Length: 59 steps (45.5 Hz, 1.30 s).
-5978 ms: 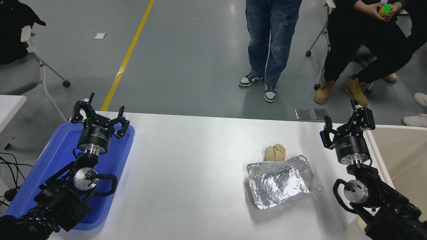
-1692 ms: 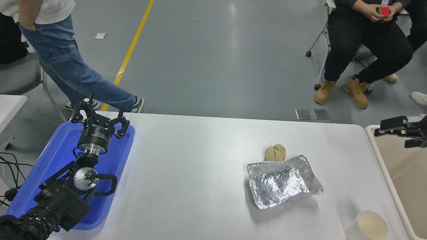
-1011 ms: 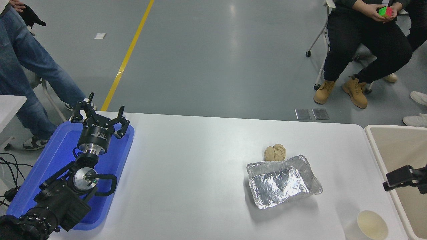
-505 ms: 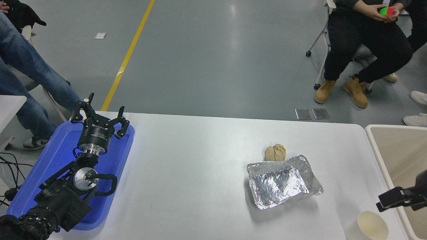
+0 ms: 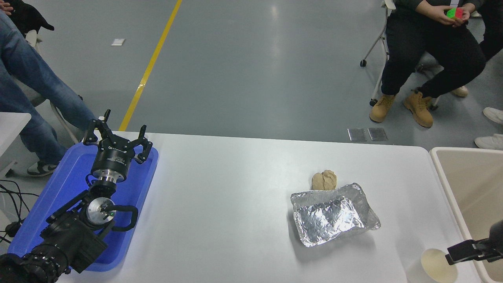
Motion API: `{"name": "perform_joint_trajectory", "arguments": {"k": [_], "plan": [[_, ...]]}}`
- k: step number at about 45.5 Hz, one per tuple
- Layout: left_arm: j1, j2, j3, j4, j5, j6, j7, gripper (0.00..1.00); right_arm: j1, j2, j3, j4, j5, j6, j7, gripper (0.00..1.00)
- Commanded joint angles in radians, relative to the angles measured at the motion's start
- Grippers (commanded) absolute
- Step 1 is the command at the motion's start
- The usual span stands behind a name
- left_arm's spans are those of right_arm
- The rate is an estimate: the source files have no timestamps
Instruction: Pick up paper cup place in dustbin
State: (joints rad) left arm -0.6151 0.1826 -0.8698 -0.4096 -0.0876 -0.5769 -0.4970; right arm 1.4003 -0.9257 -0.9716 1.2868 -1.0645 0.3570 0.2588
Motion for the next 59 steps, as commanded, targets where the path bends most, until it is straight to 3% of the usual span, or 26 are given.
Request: {"name": "perform_joint_trajectory", "arguments": {"k": [1,13,19,23,26,29,39,41,45,59], "plan": [[0.000,0.000,0.000,0.000,0.000,0.000,0.000,1.00,-0.073,0.005,0.057,-0.015,0.000,-0.024,0.000,1.00],[0.000,0.000,0.000,0.000,0.000,0.000,0.000,1.00,-0.136,0.019,0.063,-0.057,0.001,-0.101,0.000,0.99],[0.000,0.000,0.000,0.000,0.000,0.000,0.000,1.00,-0.187,0.044,0.063,-0.089,0.001,-0.162,0.002,0.92],[0.000,0.000,0.000,0.000,0.000,0.000,0.000,1.00,-0.208,0.051,0.063,-0.096,0.001,-0.173,0.002,0.76],[0.000,0.000,0.000,0.000,0.000,0.000,0.000,1.00,-0.212,0.053,0.063,-0.096,0.001,-0.174,0.002,0.52],[0.000,0.000,0.000,0.000,0.000,0.000,0.000,1.00,-0.213,0.053,0.063,-0.096,0.001,-0.174,0.004,0.35],[0.000,0.000,0.000,0.000,0.000,0.000,0.000,1.00,-0.212,0.051,0.063,-0.098,0.001,-0.187,0.014,0.11],[0.000,0.000,0.000,0.000,0.000,0.000,0.000,1.00,-0.212,0.051,0.063,-0.098,0.000,-0.191,0.023,0.02],[0.000,0.000,0.000,0.000,0.000,0.000,0.000,1.00,-0.210,0.048,0.062,-0.098,-0.002,-0.191,0.045,0.00],[0.000,0.000,0.000,0.000,0.000,0.000,0.000,1.00,-0.195,0.042,0.054,-0.093,0.004,-0.190,0.045,0.00]]}}
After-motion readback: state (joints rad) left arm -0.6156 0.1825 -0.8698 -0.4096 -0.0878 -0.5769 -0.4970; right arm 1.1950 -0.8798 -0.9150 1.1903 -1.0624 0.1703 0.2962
